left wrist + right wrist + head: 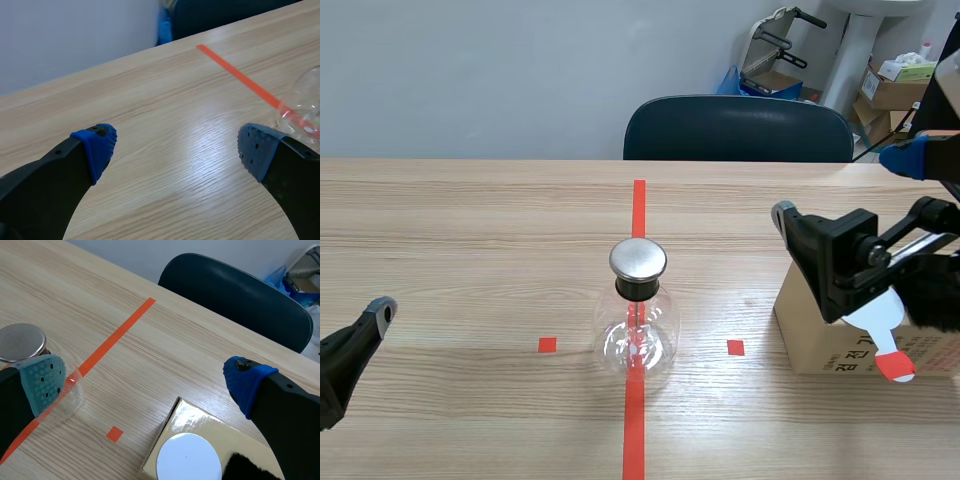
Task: Do the electroscope experiment
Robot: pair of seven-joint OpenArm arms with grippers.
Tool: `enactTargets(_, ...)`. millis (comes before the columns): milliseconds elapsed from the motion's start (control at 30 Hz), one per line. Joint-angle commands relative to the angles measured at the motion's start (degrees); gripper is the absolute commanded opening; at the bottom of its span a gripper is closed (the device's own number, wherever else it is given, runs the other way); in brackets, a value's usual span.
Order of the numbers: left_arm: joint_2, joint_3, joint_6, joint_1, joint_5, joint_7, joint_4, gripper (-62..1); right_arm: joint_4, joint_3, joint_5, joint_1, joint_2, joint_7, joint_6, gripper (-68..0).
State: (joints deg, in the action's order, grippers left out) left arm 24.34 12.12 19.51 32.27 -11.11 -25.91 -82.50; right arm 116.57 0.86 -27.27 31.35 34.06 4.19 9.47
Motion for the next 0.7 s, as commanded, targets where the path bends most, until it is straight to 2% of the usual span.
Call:
enactTargets(0, 0.3, 0.0, 0.0, 1.0, -0.9, -0.5, -1.5, -8.9, 0.1, -0.7, -0.1, -0.1, 0.5, -0.1, -0.2, 0.4)
enactTargets(100, 0.6, -1.2, -2.6, 2.2, -3.7, 0.1, -3.4, -8.9, 0.1, -0.7, 0.0, -0.1, 0.5, 1.4, -0.2, 0.4)
enactTargets(200, 2.0, -3.6, -7.1, 3.5, -6.0, 0.3, -6.1, -9.7, 0.1, -0.7, 0.0, -0.1, 0.5, 1.6, -0.2, 0.4)
enactTargets(300, 3.6, -6.9, -12.1, 4.2, -6.5, 0.5, -8.2, -11.9, 0.1, -0.7, 0.0, -0.1, 0.5, 1.5, -0.2, 0.4)
enactTargets(500, 5.5, -15.1, -18.8, 4.2, -7.6, 0.1, -9.3, -11.9, 0.1, -0.7, 0.0, -0.1, 0.5, 1.5, -0.2, 0.4)
enactTargets(667, 5.6, -17.8, -21.4, 4.0, -7.5, -0.6, -9.4, -11.9, 0.1, -0.7, 0.0, -0.1, 0.5, 1.6, -0.2, 0.4)
